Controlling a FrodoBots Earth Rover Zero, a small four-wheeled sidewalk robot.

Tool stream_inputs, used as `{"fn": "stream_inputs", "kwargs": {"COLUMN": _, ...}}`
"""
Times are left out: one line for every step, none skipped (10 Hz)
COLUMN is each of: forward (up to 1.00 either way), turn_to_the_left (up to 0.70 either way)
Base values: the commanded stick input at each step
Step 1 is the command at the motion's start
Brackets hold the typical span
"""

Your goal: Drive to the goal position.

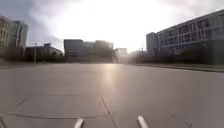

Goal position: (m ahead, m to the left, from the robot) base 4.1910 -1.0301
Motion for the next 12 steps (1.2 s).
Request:
{"fn": "stream_inputs", "kwargs": {"forward": 1.0, "turn_to_the_left": 0.0}}
{"fn": "stream_inputs", "kwargs": {"forward": 1.0, "turn_to_the_left": 0.0}}
{"fn": "stream_inputs", "kwargs": {"forward": 1.0, "turn_to_the_left": 0.0}}
{"fn": "stream_inputs", "kwargs": {"forward": 1.0, "turn_to_the_left": 0.0}}
{"fn": "stream_inputs", "kwargs": {"forward": 1.0, "turn_to_the_left": 0.0}}
{"fn": "stream_inputs", "kwargs": {"forward": 1.0, "turn_to_the_left": 0.0}}
{"fn": "stream_inputs", "kwargs": {"forward": 1.0, "turn_to_the_left": 0.0}}
{"fn": "stream_inputs", "kwargs": {"forward": 1.0, "turn_to_the_left": 0.0}}
{"fn": "stream_inputs", "kwargs": {"forward": 1.0, "turn_to_the_left": 0.0}}
{"fn": "stream_inputs", "kwargs": {"forward": 1.0, "turn_to_the_left": 0.0}}
{"fn": "stream_inputs", "kwargs": {"forward": 1.0, "turn_to_the_left": 0.0}}
{"fn": "stream_inputs", "kwargs": {"forward": 1.0, "turn_to_the_left": 0.0}}
